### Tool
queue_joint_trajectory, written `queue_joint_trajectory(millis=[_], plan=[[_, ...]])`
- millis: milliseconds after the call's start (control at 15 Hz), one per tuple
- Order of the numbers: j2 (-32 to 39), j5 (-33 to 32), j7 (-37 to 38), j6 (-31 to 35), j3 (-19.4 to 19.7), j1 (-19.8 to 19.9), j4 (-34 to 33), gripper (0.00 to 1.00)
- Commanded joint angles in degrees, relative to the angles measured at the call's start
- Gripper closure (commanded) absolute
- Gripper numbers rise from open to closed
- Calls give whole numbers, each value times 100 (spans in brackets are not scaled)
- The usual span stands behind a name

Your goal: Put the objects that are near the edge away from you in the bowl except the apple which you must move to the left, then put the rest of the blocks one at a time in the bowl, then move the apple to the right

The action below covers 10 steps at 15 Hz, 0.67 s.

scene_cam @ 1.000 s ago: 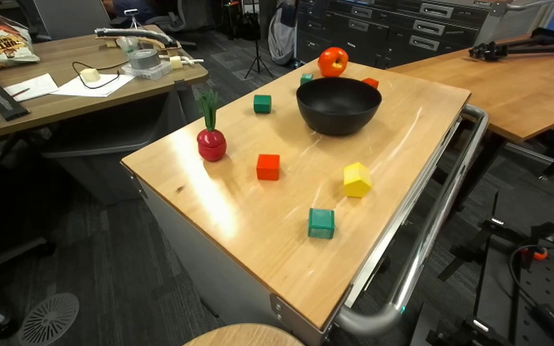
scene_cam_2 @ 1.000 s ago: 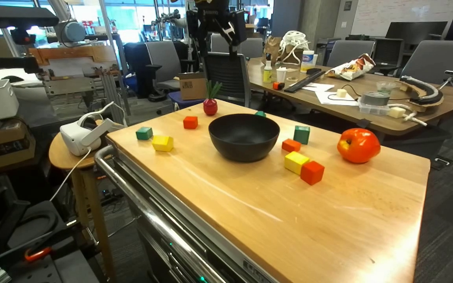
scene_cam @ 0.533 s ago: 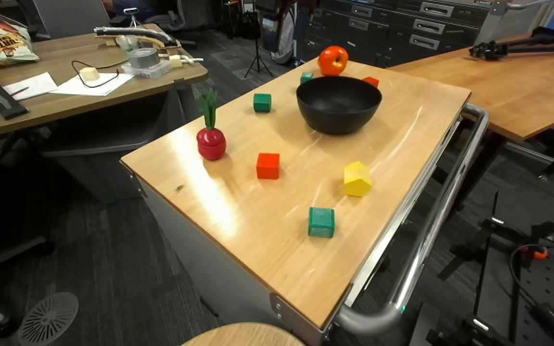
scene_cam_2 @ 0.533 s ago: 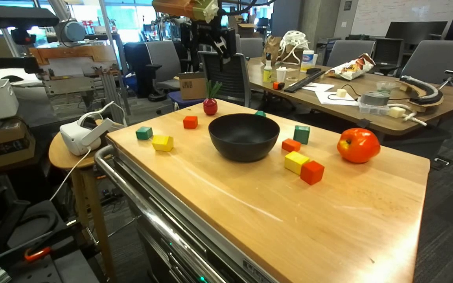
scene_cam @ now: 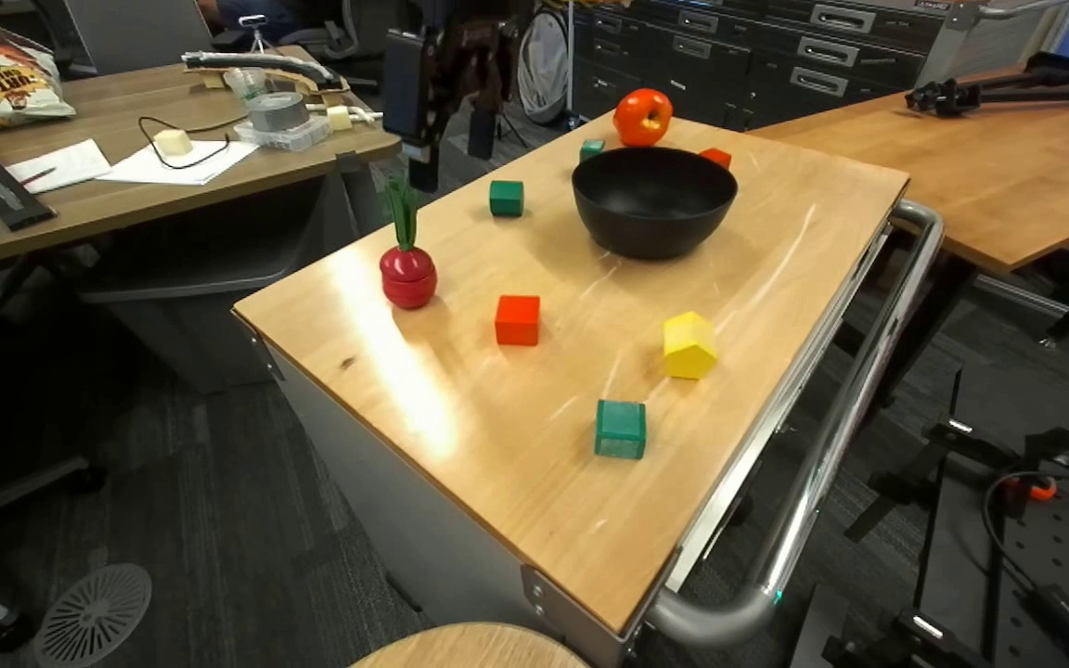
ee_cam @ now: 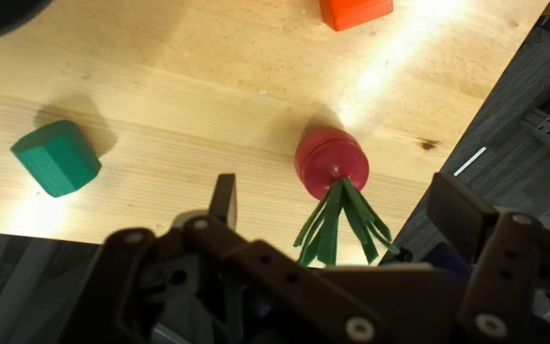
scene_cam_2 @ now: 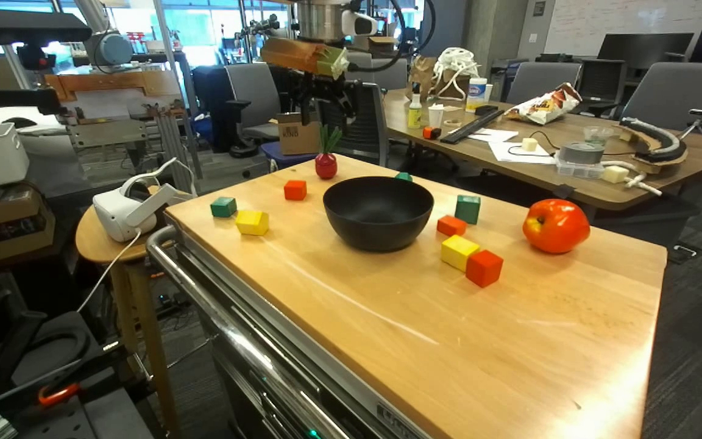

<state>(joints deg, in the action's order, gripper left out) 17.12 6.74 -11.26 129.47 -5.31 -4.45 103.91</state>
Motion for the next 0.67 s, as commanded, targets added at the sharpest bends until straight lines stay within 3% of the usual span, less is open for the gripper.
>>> queue_joint_trajectory(millis=[0,200,333,600], plan=[[668,-15,39,130,-73,16,-738,0],[958,22,61,161,-107,31,-1036,0],[1085,34,81,185,-119,35,-1182,27],[1188,8,124,88,-122,30,-1308,58]])
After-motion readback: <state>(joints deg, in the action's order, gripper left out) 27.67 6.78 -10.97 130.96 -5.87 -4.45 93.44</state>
